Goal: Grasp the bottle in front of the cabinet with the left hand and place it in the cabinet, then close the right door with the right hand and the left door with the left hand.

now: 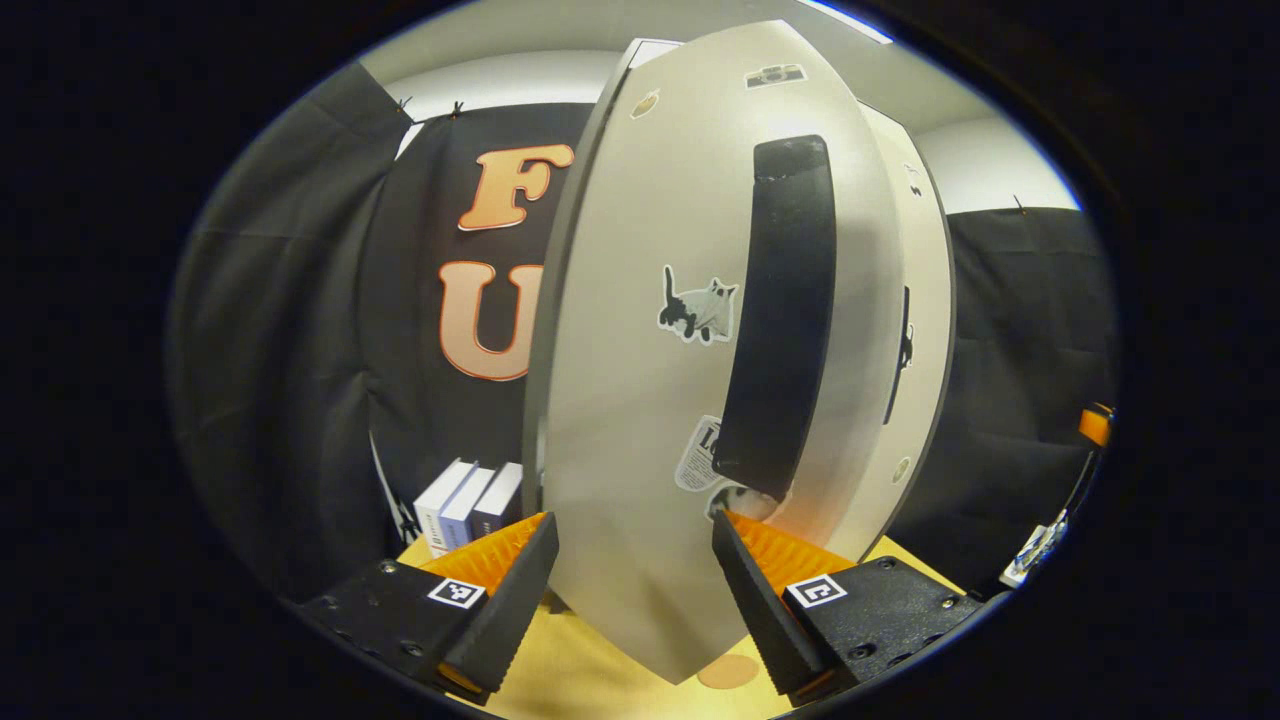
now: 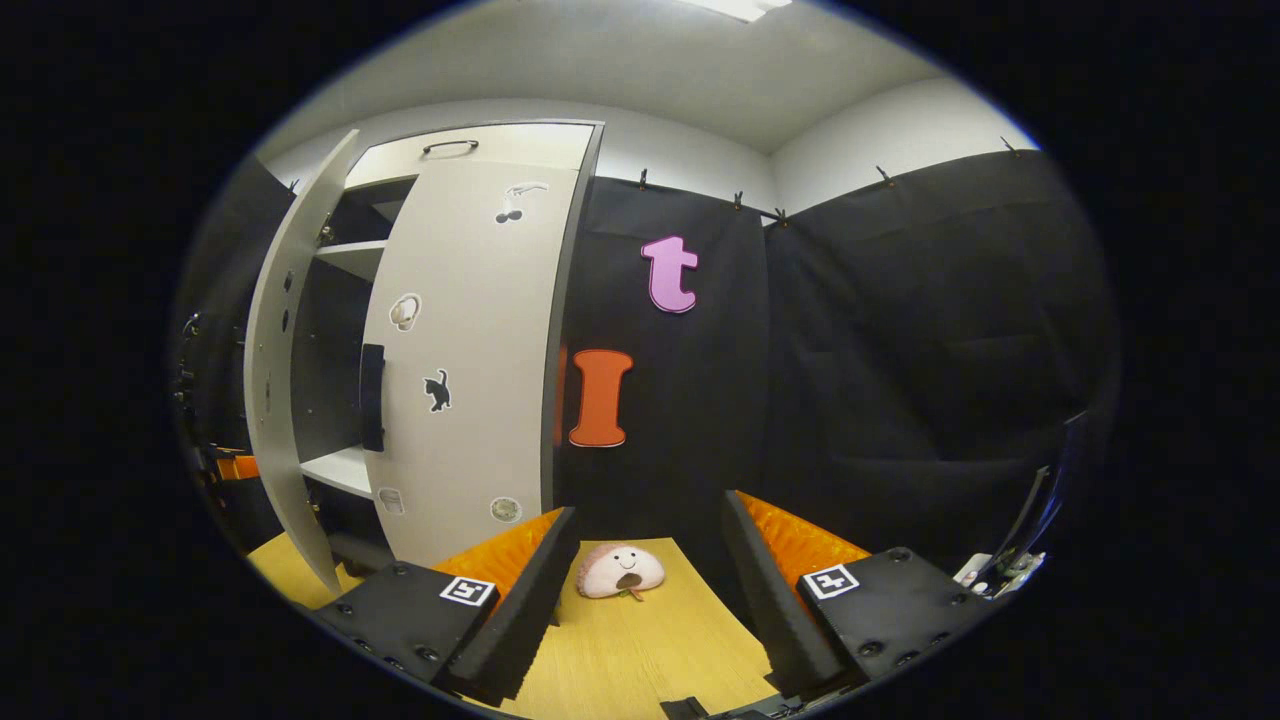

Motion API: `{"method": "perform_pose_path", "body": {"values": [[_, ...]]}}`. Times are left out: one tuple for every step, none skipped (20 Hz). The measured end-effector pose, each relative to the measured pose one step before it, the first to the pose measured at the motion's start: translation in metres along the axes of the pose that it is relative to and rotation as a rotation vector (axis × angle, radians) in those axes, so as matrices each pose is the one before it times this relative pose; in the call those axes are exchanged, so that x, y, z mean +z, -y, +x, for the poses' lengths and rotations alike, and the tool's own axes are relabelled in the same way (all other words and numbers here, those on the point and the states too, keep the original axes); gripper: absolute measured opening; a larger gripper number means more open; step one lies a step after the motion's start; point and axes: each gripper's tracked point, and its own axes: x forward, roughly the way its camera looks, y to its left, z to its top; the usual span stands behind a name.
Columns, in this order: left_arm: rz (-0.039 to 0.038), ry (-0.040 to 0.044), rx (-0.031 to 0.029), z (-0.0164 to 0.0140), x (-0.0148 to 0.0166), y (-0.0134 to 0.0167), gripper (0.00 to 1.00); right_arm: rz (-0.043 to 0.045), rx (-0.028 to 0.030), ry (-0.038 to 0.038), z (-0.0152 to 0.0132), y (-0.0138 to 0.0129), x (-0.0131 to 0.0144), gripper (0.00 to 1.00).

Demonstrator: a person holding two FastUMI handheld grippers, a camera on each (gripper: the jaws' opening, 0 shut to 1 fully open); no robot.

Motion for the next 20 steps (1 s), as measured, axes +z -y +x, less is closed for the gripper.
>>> {"method": "perform_pose_path", "body": {"values": [[-0.00252,-0.00100,-0.01519,0.00748,-0.00236,0.00526,0.94,-0.00185,-0.00577,-0.00266,-0.00054,0.00274,-0.00135,0.96],[0.01114,-0.00150,-0.00297,0.00879,-0.00206,0.00229,0.94,-0.00176,-0.00434,-0.00329,-0.00215,0.00323,-0.00089,0.96],[0.01819,-0.00246,0.00004,0.00906,-0.00264,0.00209,0.95,-0.00140,-0.00495,-0.00277,-0.00137,0.00298,-0.00167,0.96],[0.01807,-0.00437,-0.00249,0.00901,-0.00181,0.00459,0.92,-0.00180,-0.00605,-0.00307,-0.00152,0.00426,-0.00085,0.96],[0.01425,-0.00779,-0.00503,0.00631,-0.00098,0.01030,0.95,-0.00154,-0.00668,-0.00344,-0.00044,0.00310,-0.00125,0.96],[0.00806,-0.00802,-0.00720,0.00444,-0.00189,0.00624,0.92,-0.00136,-0.00759,-0.00409,-0.00015,0.00297,-0.00207,0.96],[0.00430,-0.00426,-0.00742,0.00485,-0.00121,0.00347,0.94,-0.00005,-0.00675,-0.00347,-0.00126,0.00438,-0.00167,0.96],[0.00633,-0.00942,-0.00556,0.00229,-0.00174,0.00391,0.94,0.00061,-0.00610,-0.00223,-0.00075,0.00385,-0.00043,0.96],[0.01168,0.01218,0.00363,0.00343,0.00086,0.00120,0.94,0.00099,-0.00759,-0.00114,-0.00080,0.00377,-0.00051,0.96],[0.00332,0.00087,0.00026,0.00211,-0.00008,0.00162,0.93,0.00163,-0.00667,-0.00078,-0.00027,0.00317,-0.00019,0.96],[0.00031,0.00296,0.00094,0.00086,0.00060,-0.00002,0.95,0.00251,-0.00543,-0.00126,-0.00076,0.00280,-0.00113,0.96],[-0.00262,-0.00066,0.00084,0.00178,-0.00041,0.00103,0.95,0.00246,-0.00356,-0.00111,0.00120,0.00130,0.00013,0.96],[-0.00440,0.00037,0.00049,0.00167,0.00005,0.00104,0.95,0.00137,-0.00298,-0.00162,0.00025,0.00177,-0.00085,0.96],[-0.00363,-0.00154,0.00073,0.00163,-0.00031,0.00063,0.94,-0.00016,-0.00232,-0.00250,0.00013,0.00126,-0.00063,0.96],[-0.00105,-0.00157,-0.00086,0.00230,-0.00021,0.00069,0.95,0.00009,-0.00276,-0.00213,0.00115,0.00103,-0.00079,0.96],[-0.00038,-0.00099,-0.00002,0.00093,-0.00035,0.00050,0.95,-0.00020,-0.00042,-0.00169,0.00127,0.00119,0.00026,0.96],[0.00117,-0.00030,-0.00173,0.00051,-0.00073,0.00208,0.94,-0.00051,-0.00145,-0.00116,0.00172,0.00111,-0.00072,0.96],[0.00204,-0.00169,-0.00099,0.00148,-0.00039,0.00059,0.94,-0.00106,-0.00165,-0.00164,0.00121,0.00131,-0.00045,0.96],[0.00151,-0.00149,-0.00052,0.00169,-0.00032,0.00040,0.95,-0.00041,-0.00134,-0.00105,0.00161,0.00087,-0.00020,0.96],[0.00191,-0.00074,-0.00050,0.00149,-0.00005,0.00064,0.95,0.00091,-0.00047,-0.00071,0.00248,0.00096,0.00022,0.96]]}}
